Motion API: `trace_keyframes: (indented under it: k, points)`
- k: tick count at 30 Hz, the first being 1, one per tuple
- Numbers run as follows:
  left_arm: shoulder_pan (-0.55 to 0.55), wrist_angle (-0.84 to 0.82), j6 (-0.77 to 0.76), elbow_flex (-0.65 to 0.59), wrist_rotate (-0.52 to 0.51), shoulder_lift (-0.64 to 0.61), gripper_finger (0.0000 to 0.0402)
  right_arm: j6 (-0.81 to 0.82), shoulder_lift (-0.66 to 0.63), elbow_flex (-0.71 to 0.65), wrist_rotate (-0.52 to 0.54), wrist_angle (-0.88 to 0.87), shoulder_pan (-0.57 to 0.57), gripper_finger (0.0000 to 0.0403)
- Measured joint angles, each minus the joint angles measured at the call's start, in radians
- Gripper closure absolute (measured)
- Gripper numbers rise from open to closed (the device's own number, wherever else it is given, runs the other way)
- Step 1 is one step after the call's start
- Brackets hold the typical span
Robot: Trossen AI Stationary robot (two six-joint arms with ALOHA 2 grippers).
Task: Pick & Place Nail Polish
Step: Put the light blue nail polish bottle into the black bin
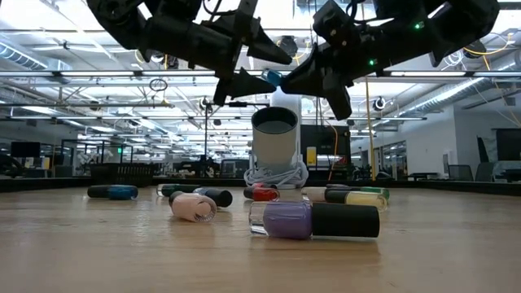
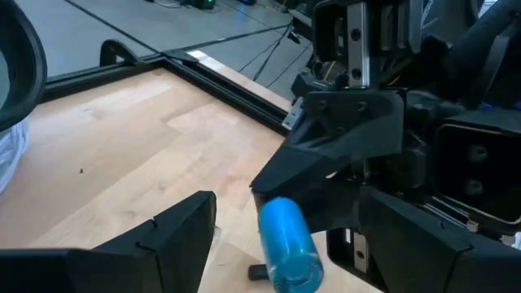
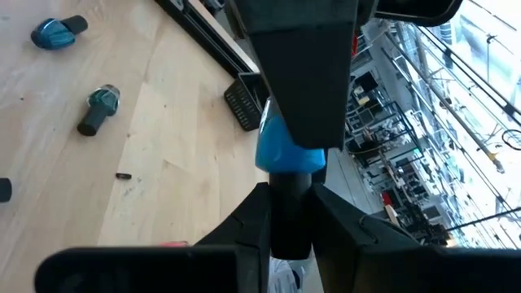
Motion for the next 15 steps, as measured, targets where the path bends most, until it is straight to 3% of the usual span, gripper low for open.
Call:
trace_keyframes:
  k: [15]
  points:
    - [0.0,-0.017,-0.018,0.0,-0.008,0.0,0.0115,0.001,0.0,0.0,0.002,0.007,0.0,0.0351]
